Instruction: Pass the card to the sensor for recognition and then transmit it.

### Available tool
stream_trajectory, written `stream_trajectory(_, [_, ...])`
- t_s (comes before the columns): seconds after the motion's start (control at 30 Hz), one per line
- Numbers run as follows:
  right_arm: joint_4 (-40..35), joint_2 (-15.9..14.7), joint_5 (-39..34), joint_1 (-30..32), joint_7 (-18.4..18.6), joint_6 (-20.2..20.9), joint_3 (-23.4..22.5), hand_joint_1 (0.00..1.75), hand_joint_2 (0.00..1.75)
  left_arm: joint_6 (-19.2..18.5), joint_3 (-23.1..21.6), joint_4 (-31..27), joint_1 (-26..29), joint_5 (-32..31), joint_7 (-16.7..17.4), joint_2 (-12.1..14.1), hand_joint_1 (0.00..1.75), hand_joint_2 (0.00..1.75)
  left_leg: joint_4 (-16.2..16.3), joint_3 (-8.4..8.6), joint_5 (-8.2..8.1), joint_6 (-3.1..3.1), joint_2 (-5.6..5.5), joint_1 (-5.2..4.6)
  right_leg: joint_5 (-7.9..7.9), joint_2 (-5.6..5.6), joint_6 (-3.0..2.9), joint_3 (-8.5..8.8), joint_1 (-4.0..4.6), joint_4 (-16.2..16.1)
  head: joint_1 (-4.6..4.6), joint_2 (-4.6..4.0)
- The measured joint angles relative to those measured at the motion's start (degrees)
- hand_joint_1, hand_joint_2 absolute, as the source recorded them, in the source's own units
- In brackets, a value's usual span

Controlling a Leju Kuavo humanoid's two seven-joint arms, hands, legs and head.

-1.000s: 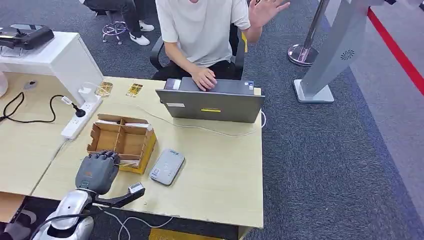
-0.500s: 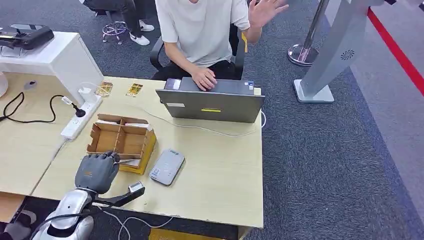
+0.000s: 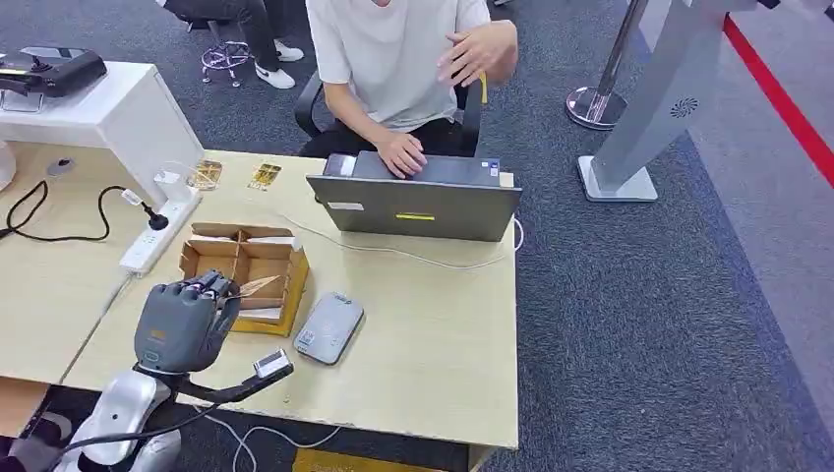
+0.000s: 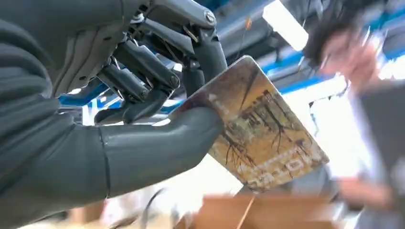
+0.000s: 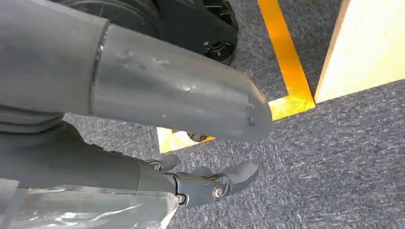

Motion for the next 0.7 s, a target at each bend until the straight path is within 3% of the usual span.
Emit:
stream_trajectory(0.23, [0.0, 0.0, -0.3, 0.0, 0.0, -0.1, -1.4, 0.0, 0.0, 1.2, -1.2, -8.6, 0.0, 3.1, -1.3, 1.5, 1.75, 1.75, 0.0, 0.03, 0.02, -0.02, 0.0, 0.02, 0.0, 0.0, 0.0, -0.02, 0.02, 0.0, -0.02, 0.0])
stream_trajectory(0.33, [0.0, 0.0, 0.9, 0.0, 0.0, 0.1, -1.5, 0.0, 0.0, 0.7, -1.1, -9.6, -3.5, 4.0, -1.4, 2.3, 1.75, 1.75, 0.0, -0.01, 0.11, -0.05, -0.13, 0.02, 0.02, -0.15, 0.01, -0.01, 0.02, 0.0, -0.02, 0.0])
stream_trajectory(0.53, [0.0, 0.0, 2.2, -0.3, 0.0, 0.2, -1.5, 0.0, 0.0, -0.5, -0.8, -7.3, -11.2, 3.6, -1.2, 2.8, 1.75, 1.75, 0.0, -0.02, 0.23, -0.03, -0.1, 0.01, 0.22, -0.1, -0.03, -0.06, 0.01, 0.0, 0.02, 0.0])
stream_trajectory(0.7, [0.0, 0.0, 3.9, -0.9, 0.3, 0.4, -1.2, 0.0, 0.0, -1.0, 0.3, 4.6, -20.6, 0.8, 0.8, 3.1, 1.75, 1.75, 0.0, -0.12, 0.4, -0.03, -0.17, 0.02, 0.34, -0.17, -0.04, -0.1, 0.01, 0.0, 0.02, 0.0])
